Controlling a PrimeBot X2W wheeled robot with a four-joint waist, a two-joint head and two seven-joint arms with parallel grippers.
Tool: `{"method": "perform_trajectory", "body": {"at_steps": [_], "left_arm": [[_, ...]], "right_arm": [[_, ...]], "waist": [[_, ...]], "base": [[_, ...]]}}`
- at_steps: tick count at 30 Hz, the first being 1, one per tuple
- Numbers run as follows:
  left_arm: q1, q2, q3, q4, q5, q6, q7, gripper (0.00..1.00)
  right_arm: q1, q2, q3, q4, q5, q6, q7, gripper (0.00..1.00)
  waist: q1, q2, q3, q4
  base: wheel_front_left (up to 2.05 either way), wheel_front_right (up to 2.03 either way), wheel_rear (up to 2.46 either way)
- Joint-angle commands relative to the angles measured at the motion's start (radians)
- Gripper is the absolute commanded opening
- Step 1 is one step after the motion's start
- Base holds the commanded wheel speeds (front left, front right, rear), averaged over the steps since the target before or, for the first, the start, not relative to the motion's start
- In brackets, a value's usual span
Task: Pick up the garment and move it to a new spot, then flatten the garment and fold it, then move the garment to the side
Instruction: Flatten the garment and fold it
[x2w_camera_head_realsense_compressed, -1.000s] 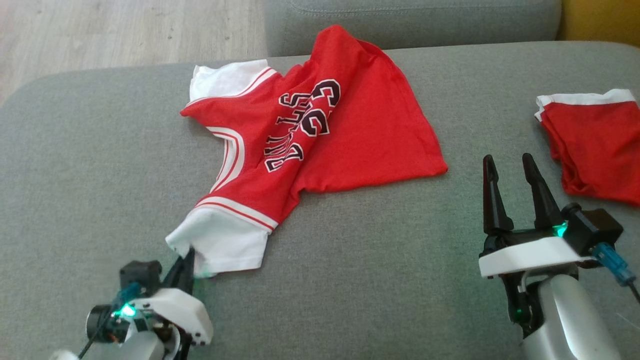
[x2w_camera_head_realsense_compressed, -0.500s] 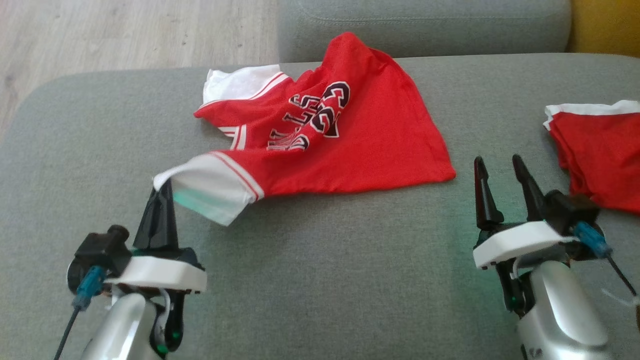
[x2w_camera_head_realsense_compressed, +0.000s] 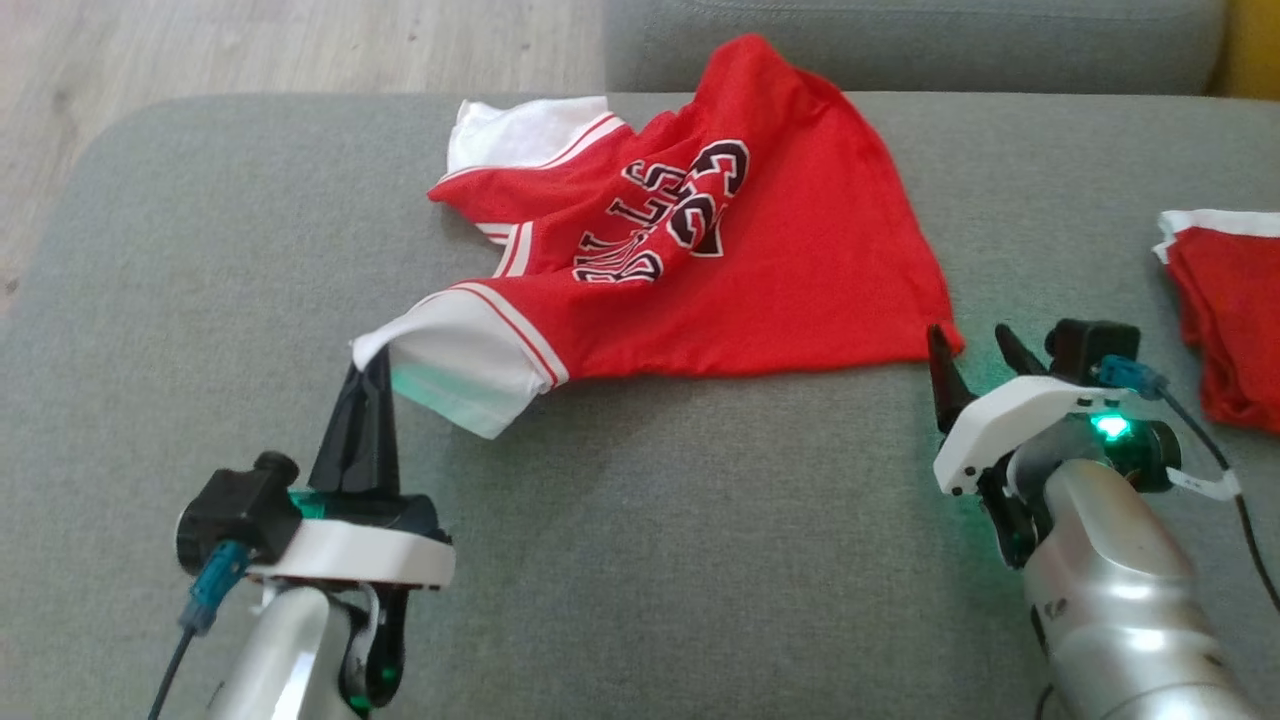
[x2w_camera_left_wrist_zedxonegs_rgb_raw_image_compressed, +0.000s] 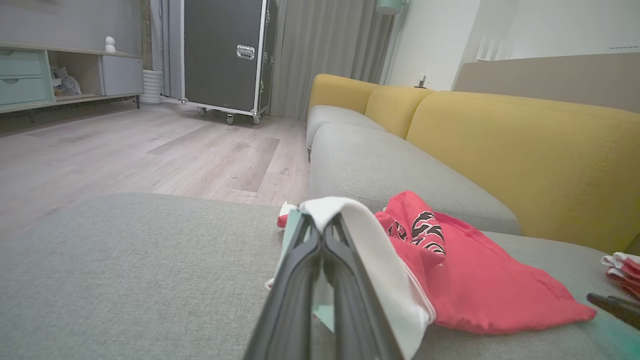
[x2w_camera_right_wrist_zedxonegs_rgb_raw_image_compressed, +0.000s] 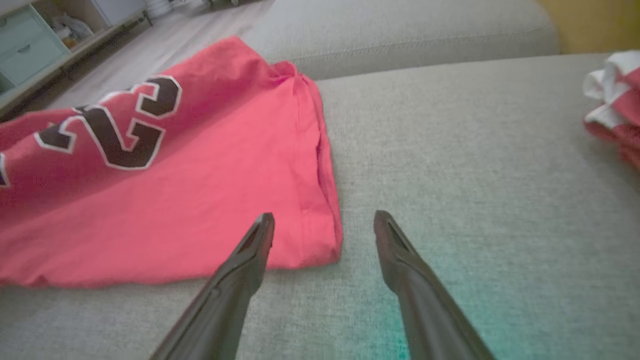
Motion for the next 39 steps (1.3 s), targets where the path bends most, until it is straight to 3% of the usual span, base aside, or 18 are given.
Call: {"method": "perform_trajectory", "body": {"at_steps": [1,13,14,15,16,20,26,33,39], "left_arm": [[-0.041,0.002,0.047,-0.037,0.012,-0.008,-0.010,0.00],[-0.059,-0.048,0.092,-0.023,0.066,-0.061,-0.010,0.00],[-0.060,-0.051,0.095,-0.020,0.070,-0.064,-0.010,0.00],[-0.061,-0.054,0.098,-0.017,0.073,-0.066,-0.010,0.00],[-0.062,-0.056,0.100,-0.015,0.076,-0.069,-0.010,0.00],[-0.059,-0.062,0.120,0.012,0.079,-0.074,-0.010,0.00],[-0.069,-0.081,0.180,0.016,-0.032,-0.101,-0.010,0.00],[-0.143,-0.056,0.229,-0.039,-0.099,-0.112,0.006,0.00],[-0.258,-0.027,0.276,-0.143,-0.135,-0.095,0.038,0.00]], "right_arm": [[-0.042,0.001,0.011,0.002,-0.020,-0.001,-0.003,1.00],[-0.136,0.001,-0.056,0.208,-0.106,-0.001,-0.061,1.00],[-0.141,0.001,-0.051,0.218,-0.105,-0.001,-0.061,0.92],[-0.146,0.001,-0.042,0.227,-0.101,-0.001,-0.062,0.50],[-0.150,0.001,-0.029,0.234,-0.095,-0.001,-0.064,0.00],[-0.163,0.001,0.041,0.242,-0.027,-0.001,-0.092,0.00],[-0.165,0.001,0.153,0.158,0.117,-0.001,-0.136,0.00],[-0.176,-0.012,0.225,-0.100,0.213,-0.001,-0.148,0.00],[-0.172,-0.085,0.245,-0.374,0.245,-0.001,-0.149,0.00]], "waist": [[-0.0001,0.0000,0.009,0.009],[-0.0001,0.0000,0.036,0.027],[-0.0001,0.0000,0.036,0.027],[-0.0001,0.0000,0.037,0.026],[-0.0001,0.0000,0.036,0.025],[-0.0001,0.0000,0.026,0.010],[-0.0001,0.0000,-0.008,-0.038],[-0.0001,0.0000,-0.062,-0.107],[-0.0001,0.0000,-0.118,-0.155]], "base": [[0.00,0.00,0.00],[0.00,0.00,0.00],[0.00,0.00,0.00],[0.00,0.00,0.00],[0.00,0.00,0.00],[0.00,0.00,0.00],[0.00,0.00,0.00],[0.00,0.00,0.00],[0.00,0.00,0.00]]}}
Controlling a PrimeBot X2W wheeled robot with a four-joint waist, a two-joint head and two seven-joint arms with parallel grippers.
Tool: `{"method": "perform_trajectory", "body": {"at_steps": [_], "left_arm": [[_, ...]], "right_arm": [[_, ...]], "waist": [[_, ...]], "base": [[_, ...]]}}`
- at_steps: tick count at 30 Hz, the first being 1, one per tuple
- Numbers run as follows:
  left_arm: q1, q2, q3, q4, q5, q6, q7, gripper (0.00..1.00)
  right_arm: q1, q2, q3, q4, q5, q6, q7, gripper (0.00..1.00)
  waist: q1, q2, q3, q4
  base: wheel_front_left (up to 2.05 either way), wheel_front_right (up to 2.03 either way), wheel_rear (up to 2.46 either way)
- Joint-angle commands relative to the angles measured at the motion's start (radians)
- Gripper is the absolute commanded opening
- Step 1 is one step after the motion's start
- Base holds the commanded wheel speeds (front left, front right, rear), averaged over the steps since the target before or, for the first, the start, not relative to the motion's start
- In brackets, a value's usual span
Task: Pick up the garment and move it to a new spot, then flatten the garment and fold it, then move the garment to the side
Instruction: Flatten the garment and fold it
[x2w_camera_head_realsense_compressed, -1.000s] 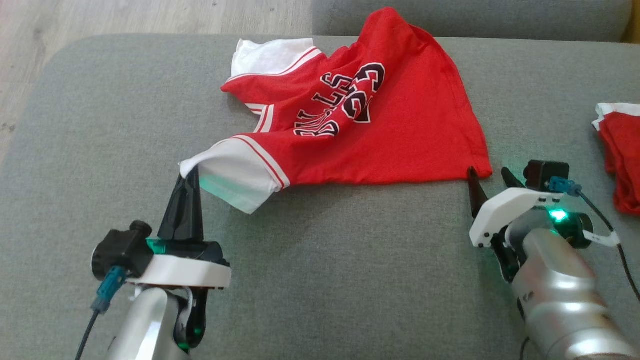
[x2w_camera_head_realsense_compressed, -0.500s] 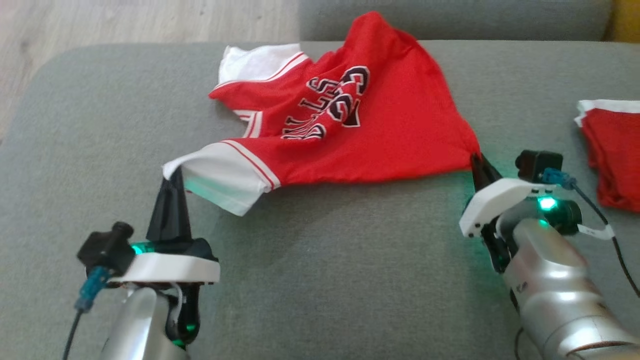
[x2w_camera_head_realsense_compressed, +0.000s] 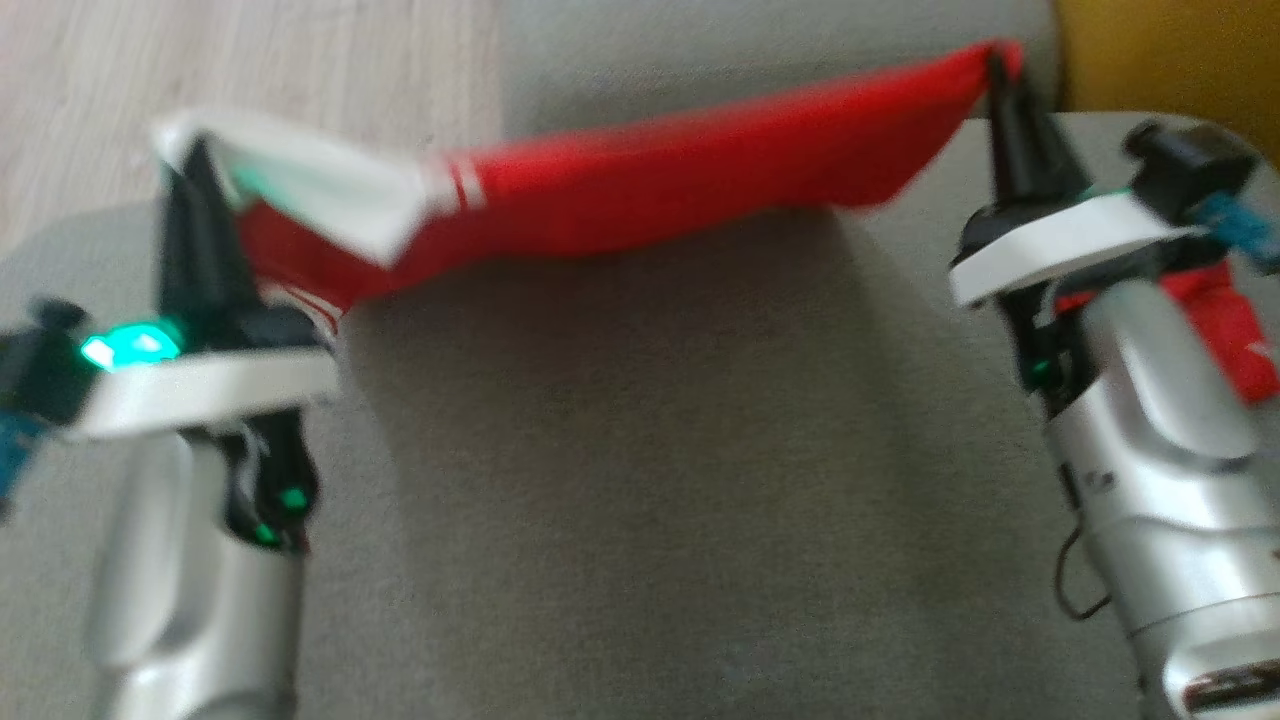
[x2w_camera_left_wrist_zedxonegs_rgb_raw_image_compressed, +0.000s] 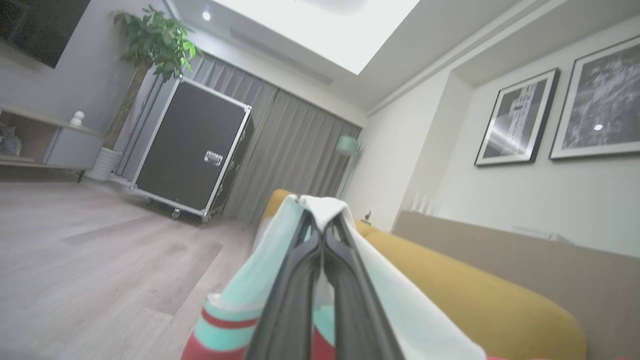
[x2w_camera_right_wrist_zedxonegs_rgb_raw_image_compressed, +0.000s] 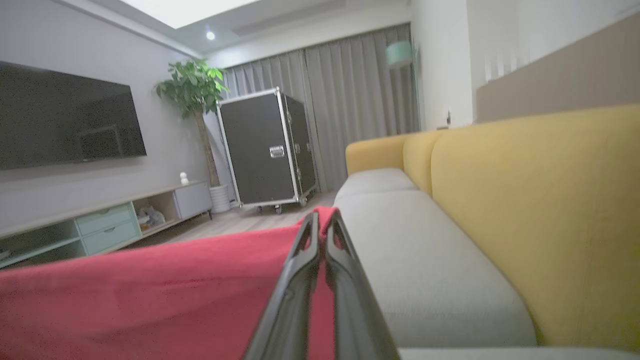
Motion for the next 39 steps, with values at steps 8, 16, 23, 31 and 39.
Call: {"method": "perform_trajectory", "body": {"at_steps": [8,16,23,31,39], "left_arm": [[-0.145,0.047,0.091,-0.198,-0.035,0.048,0.032,0.00],[-0.113,0.058,0.112,-0.409,-0.068,0.125,0.160,0.00],[-0.173,0.090,0.121,-0.405,-0.097,0.172,0.282,0.00],[-0.556,0.174,0.066,-0.053,-0.056,0.115,0.307,0.00],[-1.006,0.202,0.022,0.375,0.046,0.051,0.072,0.00]], "right_arm": [[-0.026,-0.060,-0.005,-0.266,0.014,-0.001,-0.011,0.00],[0.061,-0.073,-0.076,-0.499,-0.026,-0.001,0.103,0.00],[0.090,-0.067,-0.128,-0.588,-0.079,-0.001,0.257,0.00],[-0.244,-0.111,-0.012,-0.358,-0.107,-0.001,0.288,0.00],[-0.710,-0.072,-0.006,0.055,-0.237,-0.001,0.018,0.00]], "waist": [[0.0000,0.0000,-0.066,-0.060],[0.0000,0.0000,-0.068,-0.074],[0.0000,0.0000,0.019,-0.059],[0.0000,0.0000,0.244,-0.038],[0.0000,0.0000,0.369,-0.014]], "base": [[0.00,0.00,0.00],[0.00,0.00,0.00],[0.00,0.00,0.00],[0.00,0.00,0.00],[0.00,0.00,0.00]]}}
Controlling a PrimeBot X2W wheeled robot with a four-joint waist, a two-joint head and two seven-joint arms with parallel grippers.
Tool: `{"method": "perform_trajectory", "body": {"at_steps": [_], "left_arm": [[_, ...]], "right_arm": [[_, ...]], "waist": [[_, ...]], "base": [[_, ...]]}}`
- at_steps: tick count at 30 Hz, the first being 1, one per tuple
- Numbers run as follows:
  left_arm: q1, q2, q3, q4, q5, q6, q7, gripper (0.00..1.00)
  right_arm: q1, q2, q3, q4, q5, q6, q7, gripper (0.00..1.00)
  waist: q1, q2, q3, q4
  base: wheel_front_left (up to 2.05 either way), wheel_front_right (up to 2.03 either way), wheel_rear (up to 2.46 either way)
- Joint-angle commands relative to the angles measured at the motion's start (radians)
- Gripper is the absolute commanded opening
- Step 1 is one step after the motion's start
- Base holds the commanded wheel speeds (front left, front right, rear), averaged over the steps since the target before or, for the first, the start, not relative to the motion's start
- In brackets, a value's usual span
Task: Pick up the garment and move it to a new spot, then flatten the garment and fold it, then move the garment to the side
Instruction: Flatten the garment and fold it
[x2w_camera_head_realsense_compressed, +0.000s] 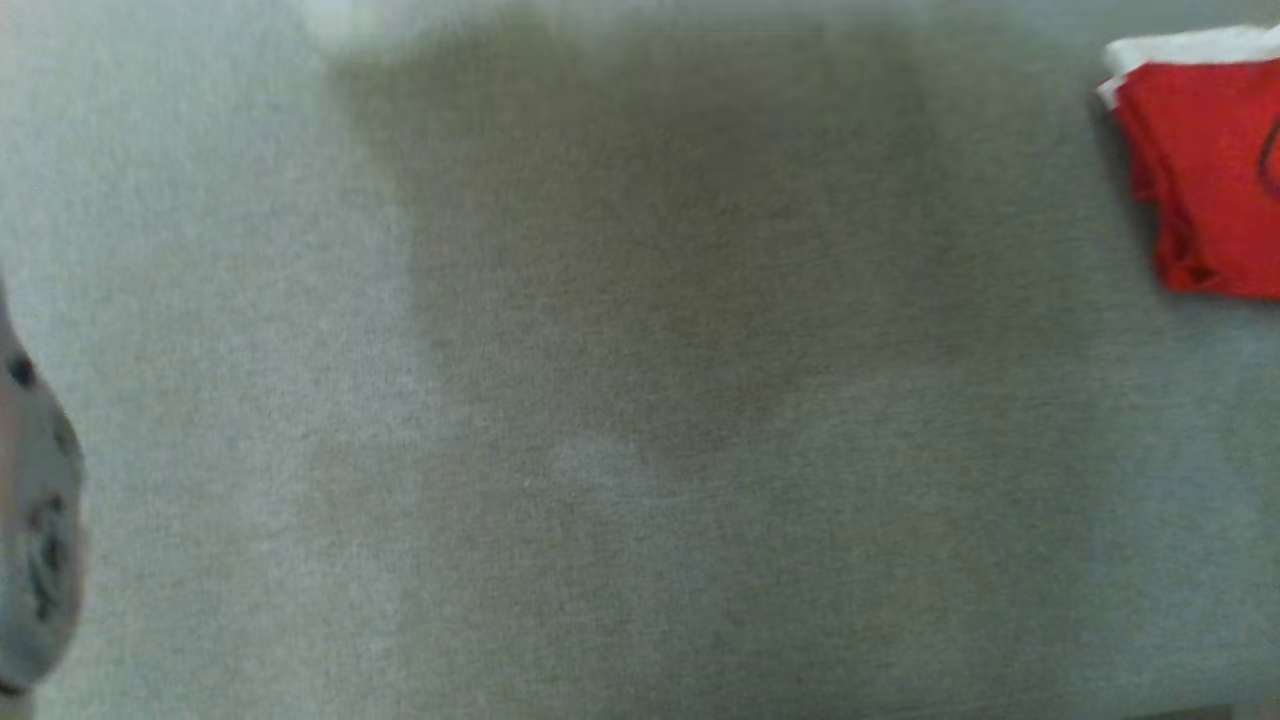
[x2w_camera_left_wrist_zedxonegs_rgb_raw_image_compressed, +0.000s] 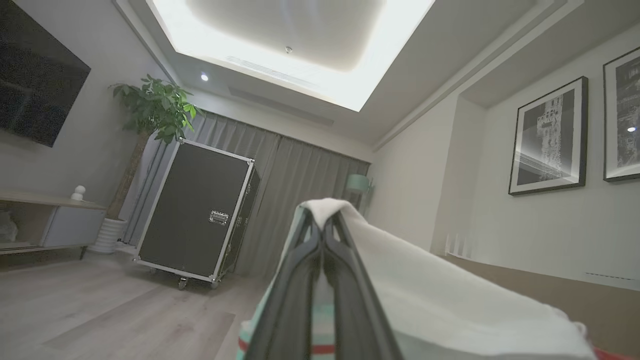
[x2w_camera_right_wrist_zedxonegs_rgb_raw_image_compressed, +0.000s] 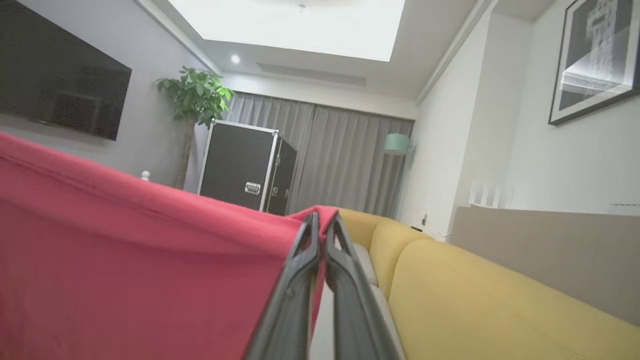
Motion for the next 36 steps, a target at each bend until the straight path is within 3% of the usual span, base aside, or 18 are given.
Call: {"method": "perform_trajectory", "body": {"at_steps": [1,8,12,18,26,36], "left_arm": [[-0.071,0.049,0.000,0.022,0.015,-0.014,-0.047,0.00],[-0.082,0.017,-0.040,0.169,0.030,-0.067,-0.126,0.00],[0.012,0.010,-0.081,0.215,0.047,-0.086,-0.136,0.00],[0.259,0.019,-0.128,0.156,0.053,-0.092,-0.138,0.00],[0.588,0.119,-0.297,0.082,-0.042,-0.093,-0.127,0.00],[0.856,0.304,-0.531,-0.156,-0.253,-0.093,0.083,0.00]], "right_arm": [[-0.040,0.028,-0.027,0.023,-0.023,-0.001,-0.026,0.00],[-0.006,0.044,-0.054,0.116,-0.063,-0.001,-0.043,0.00],[0.098,0.033,0.006,0.163,-0.048,-0.001,-0.043,0.00],[0.241,0.013,0.156,0.282,0.036,-0.001,-0.043,0.00],[0.398,-0.053,0.401,0.320,0.215,-0.001,0.048,0.00],[0.545,-0.213,0.673,0.144,0.493,-0.001,0.221,0.00]], "waist": [[-0.0005,0.0000,0.044,0.021],[-0.0005,0.0000,0.080,0.048],[-0.0005,0.0000,0.077,0.063],[-0.0005,0.0000,0.016,0.068],[-0.0005,0.0000,-0.110,0.067],[-0.0005,0.0000,-0.249,0.071]], "base": [[0.00,0.00,0.00],[0.00,0.00,0.00],[0.00,0.00,0.00],[0.00,0.00,0.00],[0.00,0.00,0.00],[0.00,0.00,0.00]]}}
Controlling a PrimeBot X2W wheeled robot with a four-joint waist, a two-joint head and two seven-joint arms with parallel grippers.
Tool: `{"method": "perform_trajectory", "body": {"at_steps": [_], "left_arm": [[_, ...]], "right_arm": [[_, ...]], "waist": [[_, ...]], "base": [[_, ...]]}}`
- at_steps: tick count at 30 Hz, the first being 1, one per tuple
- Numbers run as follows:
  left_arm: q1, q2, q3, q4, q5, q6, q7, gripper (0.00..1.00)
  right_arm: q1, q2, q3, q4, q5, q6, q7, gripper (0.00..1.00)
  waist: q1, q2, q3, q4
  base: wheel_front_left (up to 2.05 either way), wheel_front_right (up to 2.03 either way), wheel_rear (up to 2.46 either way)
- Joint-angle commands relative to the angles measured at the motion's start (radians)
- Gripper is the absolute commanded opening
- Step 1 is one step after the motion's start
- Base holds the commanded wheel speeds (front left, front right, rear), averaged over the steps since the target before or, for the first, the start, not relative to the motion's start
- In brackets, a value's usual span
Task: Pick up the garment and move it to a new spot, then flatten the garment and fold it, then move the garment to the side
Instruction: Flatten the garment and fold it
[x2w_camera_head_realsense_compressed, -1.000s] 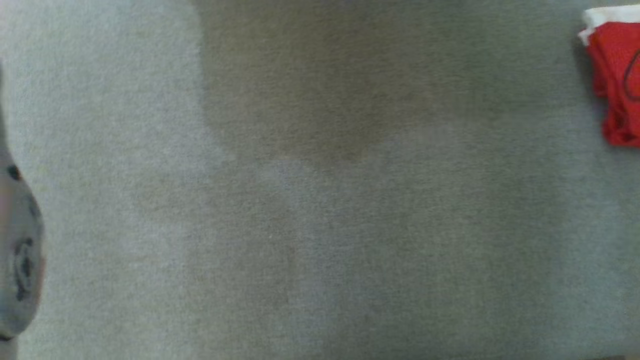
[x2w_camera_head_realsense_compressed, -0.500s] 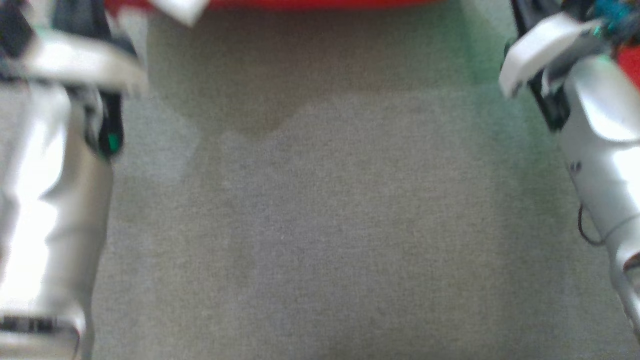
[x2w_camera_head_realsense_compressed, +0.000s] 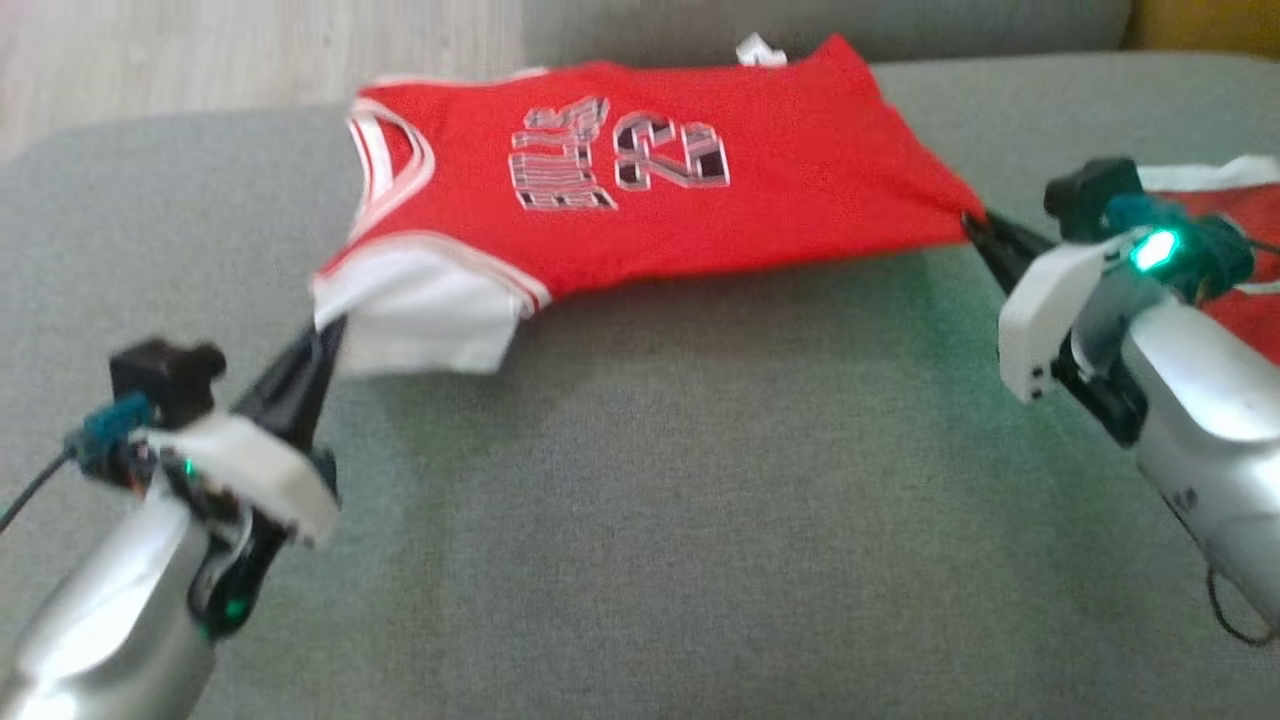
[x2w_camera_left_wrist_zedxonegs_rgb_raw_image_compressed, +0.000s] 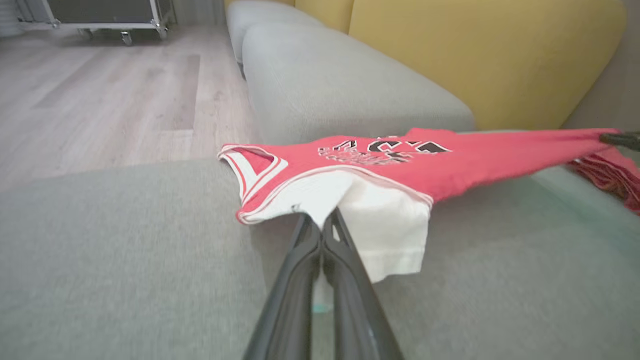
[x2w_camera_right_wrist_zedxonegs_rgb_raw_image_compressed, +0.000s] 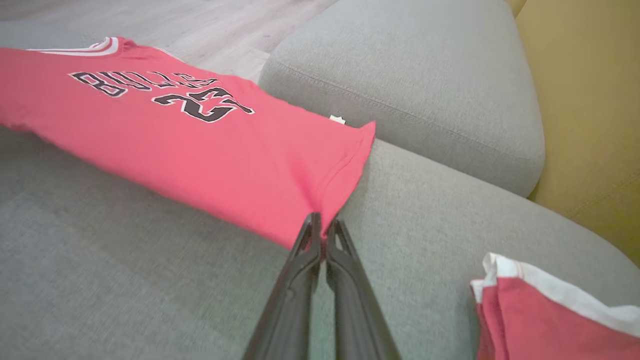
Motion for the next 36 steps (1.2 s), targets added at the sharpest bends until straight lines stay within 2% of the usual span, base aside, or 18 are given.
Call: {"method": "perform_trajectory", "body": {"at_steps": [1,6,10,16,20,27,36], "left_arm": [[-0.001,0.084,0.020,-0.073,-0.037,0.002,0.026,0.00],[0.080,0.162,-0.026,-0.183,-0.119,0.002,0.096,0.00],[0.145,0.187,-0.019,-0.233,-0.211,0.009,0.165,0.00],[0.209,0.239,-0.024,-0.326,-0.257,0.025,0.234,0.00],[0.253,0.276,-0.020,-0.395,-0.278,0.050,0.260,0.00],[0.273,0.281,-0.012,-0.458,-0.270,0.091,0.245,0.00],[0.203,0.269,-0.016,-0.429,-0.231,0.108,0.261,0.00]], "right_arm": [[0.025,-0.046,0.041,-0.054,0.052,-0.001,0.027,0.00],[0.068,-0.116,0.131,-0.134,0.166,-0.001,0.094,0.00],[0.111,-0.144,0.162,-0.178,0.275,-0.001,0.138,0.00],[0.153,-0.191,0.217,-0.251,0.364,-0.001,0.202,0.00],[0.173,-0.228,0.241,-0.300,0.421,-0.001,0.242,0.00],[0.179,-0.251,0.251,-0.354,0.468,-0.001,0.244,0.00],[0.141,-0.238,0.239,-0.341,0.468,-0.001,0.211,0.00]], "waist": [[0.0003,0.0000,-0.045,-0.002],[0.0003,0.0000,-0.092,-0.008],[0.0003,0.0000,-0.142,-0.009],[0.0003,0.0000,-0.185,-0.009],[0.0003,0.0000,-0.205,-0.009],[0.0003,0.0000,-0.205,-0.010],[0.0003,0.0000,-0.155,-0.011]], "base": [[0.00,0.00,0.00],[0.00,0.00,0.00],[0.00,0.00,0.00],[0.00,0.00,0.00],[0.00,0.00,0.00],[0.00,0.00,0.00],[0.00,0.00,0.00]]}}
